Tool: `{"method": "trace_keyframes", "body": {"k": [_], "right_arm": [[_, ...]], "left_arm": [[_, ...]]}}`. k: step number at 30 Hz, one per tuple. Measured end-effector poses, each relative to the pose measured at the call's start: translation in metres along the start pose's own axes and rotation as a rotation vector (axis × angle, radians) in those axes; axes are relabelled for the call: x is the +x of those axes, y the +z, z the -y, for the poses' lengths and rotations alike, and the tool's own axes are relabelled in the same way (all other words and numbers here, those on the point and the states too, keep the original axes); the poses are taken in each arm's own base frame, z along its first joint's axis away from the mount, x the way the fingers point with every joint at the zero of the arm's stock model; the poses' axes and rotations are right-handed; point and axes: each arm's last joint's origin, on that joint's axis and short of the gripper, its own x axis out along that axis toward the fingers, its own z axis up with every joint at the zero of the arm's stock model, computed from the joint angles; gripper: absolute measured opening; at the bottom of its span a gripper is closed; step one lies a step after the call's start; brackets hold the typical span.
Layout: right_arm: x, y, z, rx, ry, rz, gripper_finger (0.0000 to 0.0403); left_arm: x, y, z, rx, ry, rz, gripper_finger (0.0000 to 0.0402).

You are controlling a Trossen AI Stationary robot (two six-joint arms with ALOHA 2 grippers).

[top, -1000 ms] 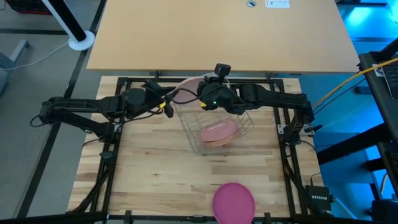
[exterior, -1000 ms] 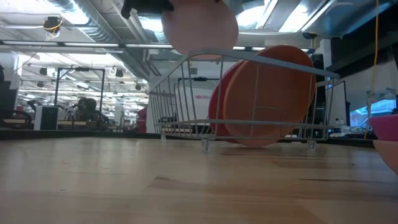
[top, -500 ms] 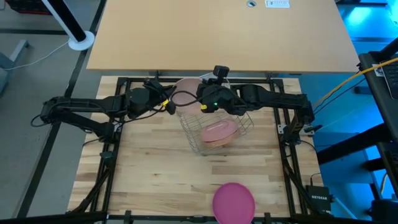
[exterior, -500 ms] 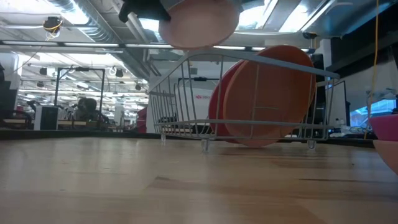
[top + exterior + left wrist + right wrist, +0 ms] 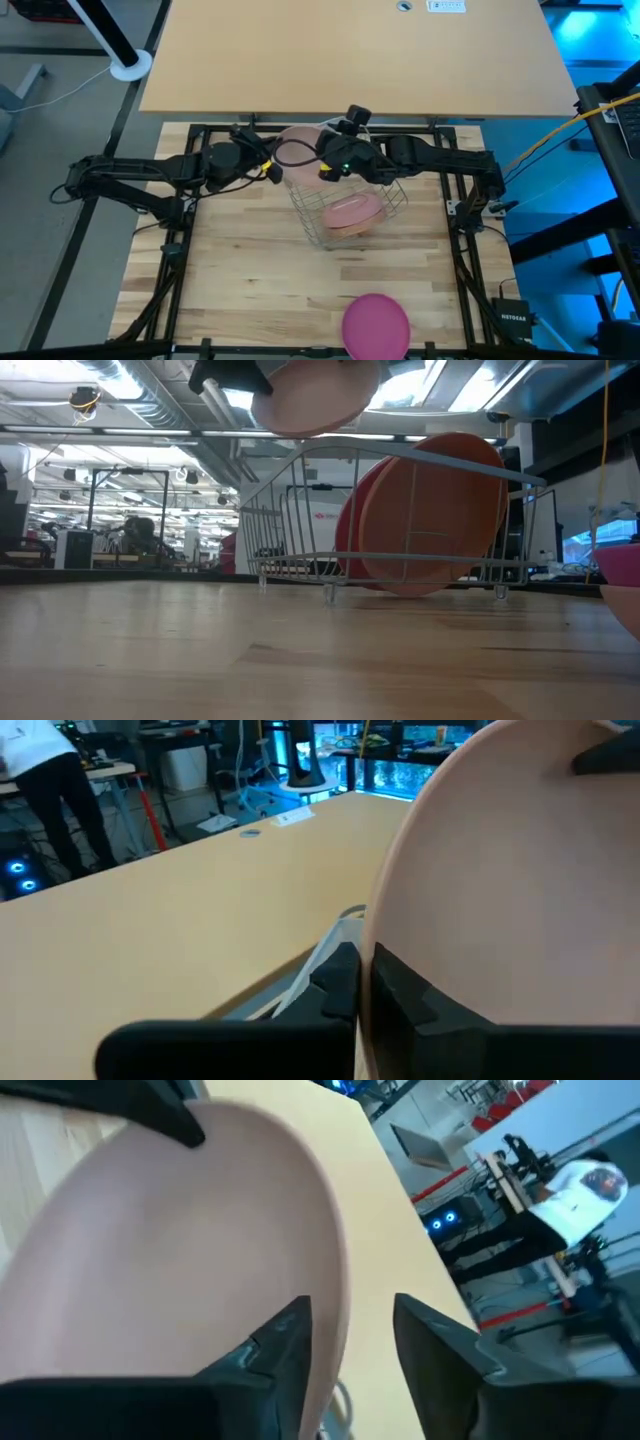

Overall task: Sort dishes
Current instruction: Put the light orange plate in the dish rack

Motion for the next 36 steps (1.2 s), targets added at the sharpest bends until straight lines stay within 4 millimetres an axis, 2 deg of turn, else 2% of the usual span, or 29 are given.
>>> {"method": "trace_keyframes", "body": {"k": [5, 11, 14, 18, 25, 31, 36], "right_arm": [[-0.011, 0.007, 0.006, 0.106, 0.003, 0.038, 0.0153], [-0.023, 0.007, 0.012, 0.367, 0.08, 0.026, 0.015], [-0.019, -0.003, 0.008, 0.493, 0.188, -0.085, 0.015], [-0.007, -0.018, 0.002, 0.568, 0.275, -0.277, 0.015], [-0.008, -0.042, 0.011, 0.608, 0.189, -0.501, 0.015], [-0.011, -0.045, 0.02, 0.684, 0.265, -0.545, 0.0149], [0.008, -0.053, 0.021, 0.773, 0.374, -0.687, 0.0149]], "left_arm": [[0.004, -0.003, -0.006, 0.02, 0.033, -0.027, 0.0], [0.007, -0.003, -0.01, 0.018, 0.057, -0.031, 0.0], [0.011, -0.005, -0.007, 0.057, 0.056, -0.042, 0.0], [0.019, -0.016, 0.004, 0.12, 0.043, -0.08, 0.0], [0.031, -0.033, 0.024, 0.172, 0.018, -0.125, 0.0], [0.039, -0.038, 0.034, 0.173, 0.01, -0.105, 0.0], [0.046, -0.041, 0.039, 0.256, 0.052, -0.094, 0.0]]}}
